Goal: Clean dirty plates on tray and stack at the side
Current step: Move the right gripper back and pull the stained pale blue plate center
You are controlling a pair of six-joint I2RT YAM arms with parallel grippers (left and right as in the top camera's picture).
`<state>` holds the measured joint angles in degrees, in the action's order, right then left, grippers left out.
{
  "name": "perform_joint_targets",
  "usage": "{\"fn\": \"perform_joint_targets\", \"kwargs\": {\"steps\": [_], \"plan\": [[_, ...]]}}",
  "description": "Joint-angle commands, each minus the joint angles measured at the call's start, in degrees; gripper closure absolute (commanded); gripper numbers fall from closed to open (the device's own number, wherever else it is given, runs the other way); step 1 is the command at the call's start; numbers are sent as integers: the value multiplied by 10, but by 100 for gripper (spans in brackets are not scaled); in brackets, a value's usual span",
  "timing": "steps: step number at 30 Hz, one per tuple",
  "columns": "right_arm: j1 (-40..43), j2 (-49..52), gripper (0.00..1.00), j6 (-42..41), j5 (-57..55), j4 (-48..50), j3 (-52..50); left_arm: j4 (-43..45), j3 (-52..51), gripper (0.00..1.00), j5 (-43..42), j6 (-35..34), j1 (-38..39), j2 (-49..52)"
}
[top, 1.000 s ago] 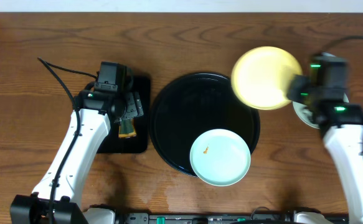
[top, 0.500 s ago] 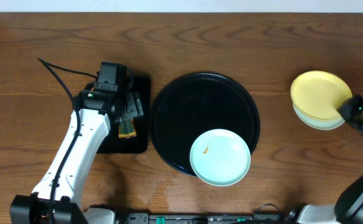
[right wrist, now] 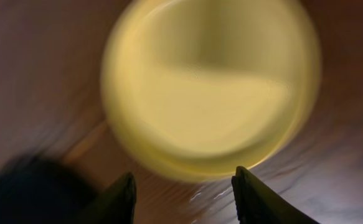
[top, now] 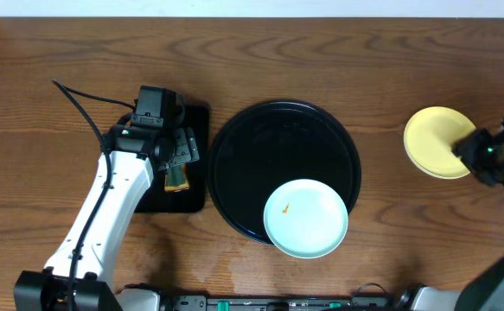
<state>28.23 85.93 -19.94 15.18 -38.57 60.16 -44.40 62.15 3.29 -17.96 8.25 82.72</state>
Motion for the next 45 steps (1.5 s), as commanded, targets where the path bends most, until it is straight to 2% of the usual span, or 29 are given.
{"fn": "perform_joint_targets", "kwargs": {"steps": [1,4,5,8,12,15,19,21,22,25,28,32,35,36,38,39,40,42,45], "plan": [[-96,-80,51,55,74,-40,9,-1,6,13,1,3,-2,0],[-186,-99,50,86,73,-90,9,-1,6,13,1,3,-2,0],[-247,-96,49,93,63,-122,7,-1,6,13,1,3,-2,0],[-343,-80,49,91,17,-160,-7,-1,6,13,1,3,-2,0],[-449,-41,49,21,-92,-206,-38,-1,6,13,1,3,-2,0],[-487,-21,51,-12,-104,-203,-67,-1,6,13,1,3,-2,0],[-519,-8,60,-24,-78,-174,-107,-1,6,13,1,3,-2,0],[-527,-8,79,-31,-73,-157,-118,-1,6,13,1,3,-2,0],[-528,-8,85,-37,-79,-153,-119,-1,6,13,1,3,-2,0],[-525,-8,98,-53,-110,-127,-119,-1,6,13,1,3,-2,0],[-524,-8,99,-48,-131,-69,-119,-1,6,13,1,3,-2,0],[-524,-7,99,2,-167,40,-119,-1,6,13,1,3,-2,0],[-524,-7,98,12,-129,53,-119,-1,6,13,1,3,-2,0],[-524,-7,89,11,-118,37,-119,-1,6,13,1,3,-2,0],[-524,-7,61,11,-118,-6,-119,-1,6,13,1,3,-2,0],[-524,-7,53,12,-123,-25,-119,-1,6,13,1,3,-2,0],[-524,-7,48,12,-130,-44,-119,-1,6,13,1,3,-2,0],[-524,-6,49,11,-130,-66,-124,-1,6,13,1,3,-2,0],[-526,-5,55,10,-82,-57,-144,-1,6,13,1,3,-2,0]]}}
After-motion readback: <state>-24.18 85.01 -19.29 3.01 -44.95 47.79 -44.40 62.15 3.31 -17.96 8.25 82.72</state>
